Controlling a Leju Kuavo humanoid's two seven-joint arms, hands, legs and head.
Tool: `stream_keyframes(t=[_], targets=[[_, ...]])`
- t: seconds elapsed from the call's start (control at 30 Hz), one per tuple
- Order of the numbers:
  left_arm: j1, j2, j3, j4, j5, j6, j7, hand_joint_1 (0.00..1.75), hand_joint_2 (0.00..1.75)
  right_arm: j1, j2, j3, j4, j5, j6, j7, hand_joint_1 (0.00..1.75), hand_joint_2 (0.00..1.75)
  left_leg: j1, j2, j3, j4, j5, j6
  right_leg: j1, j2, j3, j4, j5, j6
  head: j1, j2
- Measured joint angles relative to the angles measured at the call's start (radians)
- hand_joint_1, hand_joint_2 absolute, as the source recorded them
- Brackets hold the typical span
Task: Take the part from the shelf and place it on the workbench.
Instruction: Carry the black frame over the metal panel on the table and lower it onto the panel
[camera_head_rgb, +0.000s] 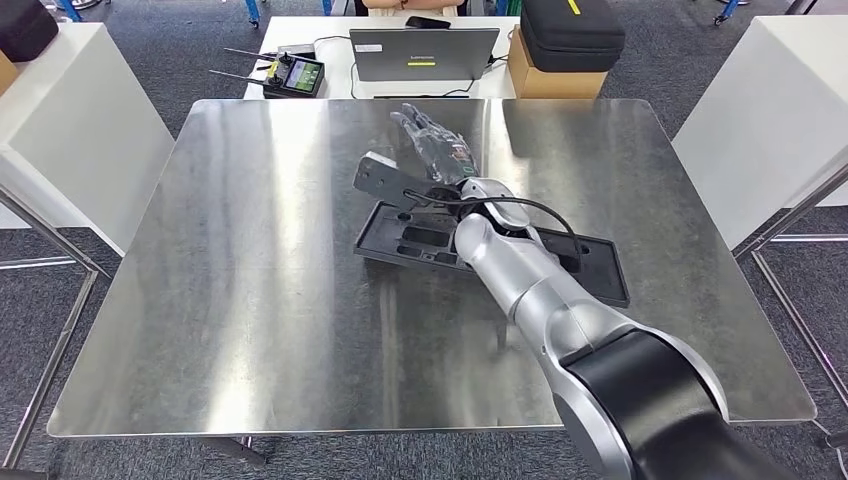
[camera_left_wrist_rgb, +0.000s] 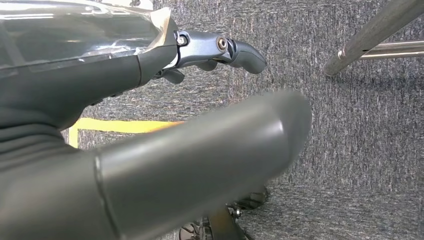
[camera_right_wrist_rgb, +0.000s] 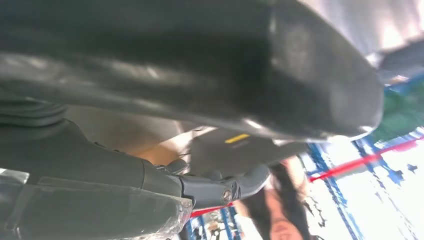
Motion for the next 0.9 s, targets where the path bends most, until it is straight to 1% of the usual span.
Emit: stream_keyframes(t=[0.07,0.13,0.2,0.37,0.43,0.5,0.57,0.7,0.8,0.9], targets=[[0.001,0.000,0.000,0.000,0.003,0.000,0.000,0.00,0.00,-0.002,0.012,-0.037,-0.027,-0.044,0.024,-0.034,0.00,0.00,0.000,0.000,0.000,0.000,0.000,0.000,0.000,0.000,0.000,0.000,0.000,0.000,0.000,0.000],[0.003,0.000,0.000,0.000,0.008,0.000,-0.002,0.00,0.00,0.001,0.023,-0.072,-0.068,-0.118,0.064,-0.085,0.00,0.00,0.000,0.000,0.000,0.000,0.000,0.000,0.000,0.000,0.000,0.000,0.000,0.000,0.000,0.000],[0.005,0.000,0.000,0.000,0.011,-0.001,-0.003,0.00,0.00,0.005,0.033,-0.101,-0.121,-0.186,0.105,-0.118,0.00,0.00,0.000,0.000,0.000,0.000,0.000,0.000,0.000,0.000,0.000,0.000,0.000,0.000,0.000,0.000],[0.010,0.000,0.000,0.000,0.012,-0.001,-0.005,0.00,0.00,0.016,0.046,-0.134,-0.216,-0.261,0.156,-0.138,0.00,0.00,0.000,0.000,0.000,0.000,0.000,0.000,0.000,0.000,0.000,0.000,0.000,-0.001,0.000,0.000],[0.012,0.000,0.000,0.000,0.014,0.000,-0.006,0.00,0.00,0.038,0.047,-0.137,-0.272,-0.350,0.203,-0.157,0.00,0.00,0.000,0.000,0.000,0.000,0.000,0.000,0.000,0.000,0.000,0.000,0.000,-0.001,0.000,0.000],[0.014,0.000,0.001,0.000,0.015,0.000,-0.010,0.00,0.00,0.078,0.047,-0.137,-0.362,-0.487,0.267,-0.166,0.00,0.00,0.000,0.000,0.000,0.000,0.000,0.000,0.000,0.000,0.000,0.000,0.000,-0.001,0.000,0.000],[0.018,0.000,0.001,0.000,0.017,0.000,-0.014,0.00,0.00,0.129,0.042,-0.137,-0.474,-0.652,0.337,-0.159,0.00,0.00,0.000,0.000,0.000,0.000,0.000,0.000,0.000,0.000,0.000,0.000,-0.001,-0.001,0.000,0.000],[0.027,0.000,0.001,0.000,0.019,0.000,-0.017,0.00,0.00,0.254,0.010,-0.137,-0.734,-0.980,0.444,-0.140,0.00,0.00,0.000,-0.001,0.000,0.000,-0.001,-0.001,0.000,-0.001,0.000,-0.001,-0.001,-0.001,0.000,0.000],[0.031,0.000,0.001,0.000,0.019,-0.001,-0.015,0.00,0.00,0.348,-0.024,-0.136,-0.904,-1.115,0.473,-0.145,0.00,0.00,0.000,0.000,0.000,0.000,-0.002,-0.002,0.000,-0.001,-0.001,-0.001,-0.001,-0.001,0.000,0.000],[0.032,0.000,0.001,0.000,0.020,-0.002,-0.018,0.00,0.00,0.453,-0.058,-0.137,-1.051,-1.180,0.486,-0.182,0.00,0.00,0.000,-0.001,0.001,0.000,-0.003,-0.002,0.000,-0.001,-0.001,-0.001,-0.002,0.000,0.000,0.000]])
